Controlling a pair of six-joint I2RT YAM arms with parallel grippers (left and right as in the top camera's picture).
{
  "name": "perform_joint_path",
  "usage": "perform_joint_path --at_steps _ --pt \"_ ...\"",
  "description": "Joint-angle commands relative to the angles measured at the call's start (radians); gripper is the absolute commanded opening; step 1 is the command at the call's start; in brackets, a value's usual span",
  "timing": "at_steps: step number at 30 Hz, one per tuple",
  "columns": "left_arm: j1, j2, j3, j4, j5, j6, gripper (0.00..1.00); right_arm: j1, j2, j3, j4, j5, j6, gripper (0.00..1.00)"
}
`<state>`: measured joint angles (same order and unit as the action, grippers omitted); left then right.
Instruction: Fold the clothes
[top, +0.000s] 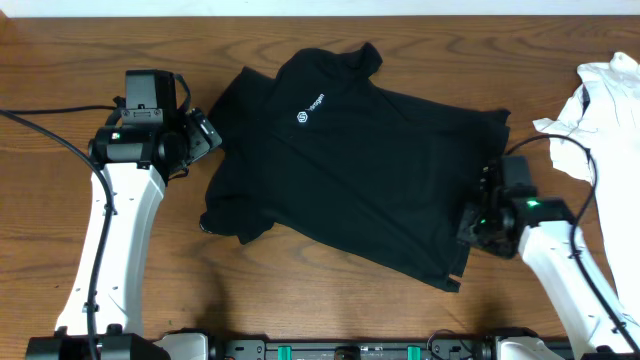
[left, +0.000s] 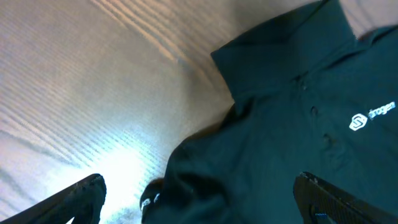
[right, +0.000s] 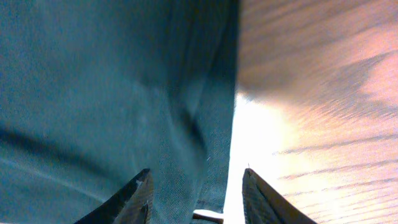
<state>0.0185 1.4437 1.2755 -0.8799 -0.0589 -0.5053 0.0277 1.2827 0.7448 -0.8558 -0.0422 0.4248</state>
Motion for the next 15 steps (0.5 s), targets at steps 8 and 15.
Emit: perform_joint_path --at_steps 8,15 --pt "0.002 -0.006 -0.026 -0.255 0.146 -0.047 0.66 -0.084 -0.002 0.044 0.033 -0.018 -0.064 0.99" --pt "0.002 -0.006 -0.200 -0.211 0.161 -0.050 0.13 -0.084 -0.002 0.044 0.033 -0.018 -0.063 0.99"
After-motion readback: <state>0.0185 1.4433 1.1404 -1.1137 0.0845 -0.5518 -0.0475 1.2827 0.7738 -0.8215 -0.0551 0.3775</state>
